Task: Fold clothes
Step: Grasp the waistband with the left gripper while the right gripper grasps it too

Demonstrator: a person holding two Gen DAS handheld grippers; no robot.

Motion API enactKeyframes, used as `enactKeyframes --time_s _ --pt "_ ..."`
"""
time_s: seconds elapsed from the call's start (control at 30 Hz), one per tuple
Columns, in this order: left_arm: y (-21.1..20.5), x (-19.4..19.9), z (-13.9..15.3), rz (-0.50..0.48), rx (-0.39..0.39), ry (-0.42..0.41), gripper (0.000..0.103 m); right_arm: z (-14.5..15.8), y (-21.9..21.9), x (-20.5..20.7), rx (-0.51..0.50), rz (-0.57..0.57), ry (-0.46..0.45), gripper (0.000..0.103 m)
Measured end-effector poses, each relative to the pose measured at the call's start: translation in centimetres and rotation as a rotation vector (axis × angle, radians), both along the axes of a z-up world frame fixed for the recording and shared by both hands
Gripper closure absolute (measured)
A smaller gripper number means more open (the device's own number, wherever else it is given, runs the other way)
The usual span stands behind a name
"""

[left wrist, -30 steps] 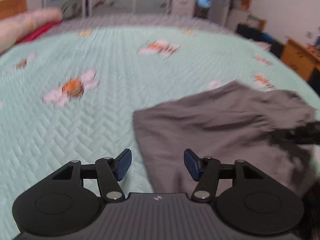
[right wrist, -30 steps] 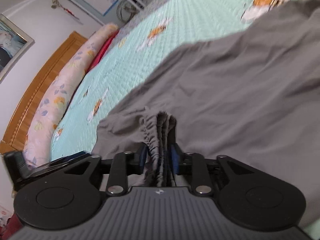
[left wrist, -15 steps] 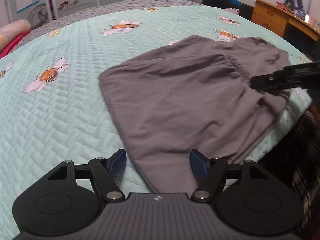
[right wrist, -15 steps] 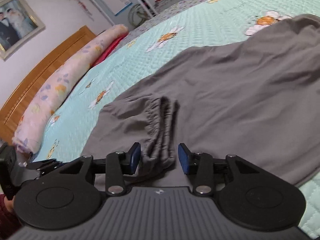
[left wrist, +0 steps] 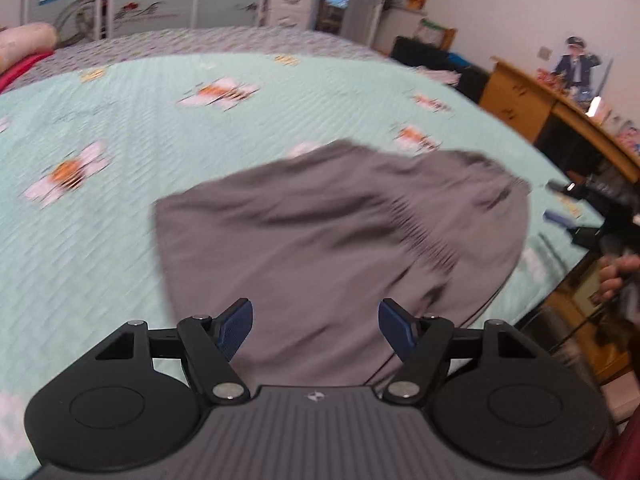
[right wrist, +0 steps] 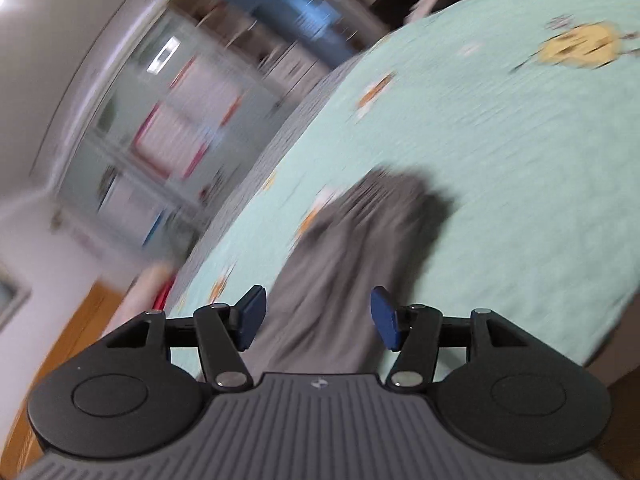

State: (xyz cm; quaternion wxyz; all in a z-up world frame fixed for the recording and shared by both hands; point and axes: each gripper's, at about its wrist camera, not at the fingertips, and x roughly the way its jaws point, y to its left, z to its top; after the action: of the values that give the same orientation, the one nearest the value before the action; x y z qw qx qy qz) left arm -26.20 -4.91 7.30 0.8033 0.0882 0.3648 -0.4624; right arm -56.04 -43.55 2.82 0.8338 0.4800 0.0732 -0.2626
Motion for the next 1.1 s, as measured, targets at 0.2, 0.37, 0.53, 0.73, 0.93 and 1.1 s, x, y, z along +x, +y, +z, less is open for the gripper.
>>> enactKeyframes --time_s 0.2,0.37,0.53,0.73,0.93,1.1 --pt "-7.5 1.7 -1.2 -0.023 -0.059 0.119 0.039 -2.5 -3.8 1.1 0.136 -0.046 -0.012 0.044" --pt "-10.3 2.9 -3.2 0.046 -0.071 0.241 0.060 -3.4 -5.4 3.2 0.153 -0.034 0.025 0.043" --pt "-10.6 3.6 -4.9 0.112 -0.062 0.308 0.071 -4.0 -7.1 4.7 0.175 -0.021 0.012 0.041" --pt "-11.2 3.1 -5.2 0.122 -0.028 0.288 0.071 -3.8 -7.4 6.0 0.132 0.020 0.021 0.043" --pt "-12.1 2.5 -5.1 0.108 0.027 0.239 0.071 -3.0 -6.5 6.4 0.082 0.051 0.098 0.048" --pt "-12.6 2.2 -5.1 0.099 0.053 0.215 0.070 -2.4 -6.2 8.2 0.097 0.040 0.102 0.018"
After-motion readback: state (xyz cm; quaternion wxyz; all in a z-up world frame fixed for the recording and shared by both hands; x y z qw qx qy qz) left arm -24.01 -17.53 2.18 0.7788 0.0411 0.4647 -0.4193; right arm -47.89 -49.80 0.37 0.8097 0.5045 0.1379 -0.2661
